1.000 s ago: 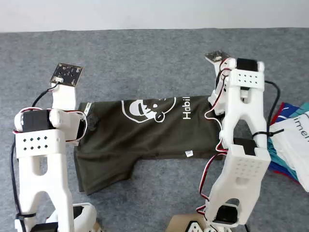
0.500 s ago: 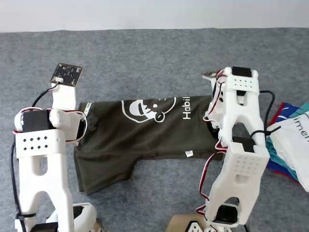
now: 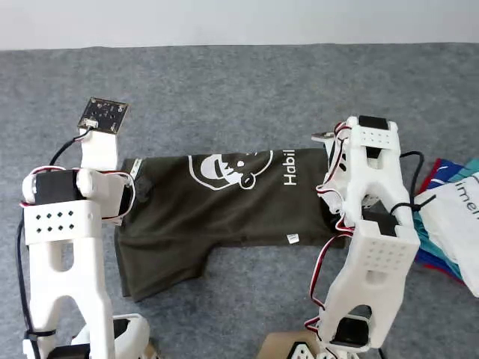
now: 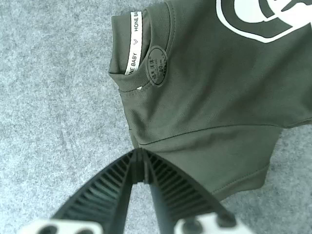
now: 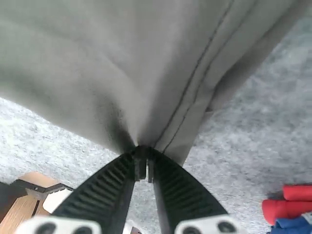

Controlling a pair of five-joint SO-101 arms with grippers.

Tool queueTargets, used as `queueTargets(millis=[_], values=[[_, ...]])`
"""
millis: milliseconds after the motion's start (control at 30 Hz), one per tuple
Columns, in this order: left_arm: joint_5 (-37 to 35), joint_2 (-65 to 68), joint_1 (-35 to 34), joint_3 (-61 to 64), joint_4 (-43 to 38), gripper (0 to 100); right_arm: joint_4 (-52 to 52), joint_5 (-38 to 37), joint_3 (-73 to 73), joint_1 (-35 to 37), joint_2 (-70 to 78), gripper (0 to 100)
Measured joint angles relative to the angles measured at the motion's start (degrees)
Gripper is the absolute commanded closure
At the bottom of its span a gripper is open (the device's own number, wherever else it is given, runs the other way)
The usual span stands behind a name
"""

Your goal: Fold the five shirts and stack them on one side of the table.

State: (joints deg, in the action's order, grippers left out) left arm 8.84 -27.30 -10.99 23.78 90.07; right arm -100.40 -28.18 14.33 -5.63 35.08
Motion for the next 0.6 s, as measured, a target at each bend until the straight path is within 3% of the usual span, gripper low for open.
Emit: queueTargets(millis=[600], values=[[0.0,0.0,0.0,0.0,0.0,100,0.0,0.0,-1.6,-0.4,-5.5,98.9]])
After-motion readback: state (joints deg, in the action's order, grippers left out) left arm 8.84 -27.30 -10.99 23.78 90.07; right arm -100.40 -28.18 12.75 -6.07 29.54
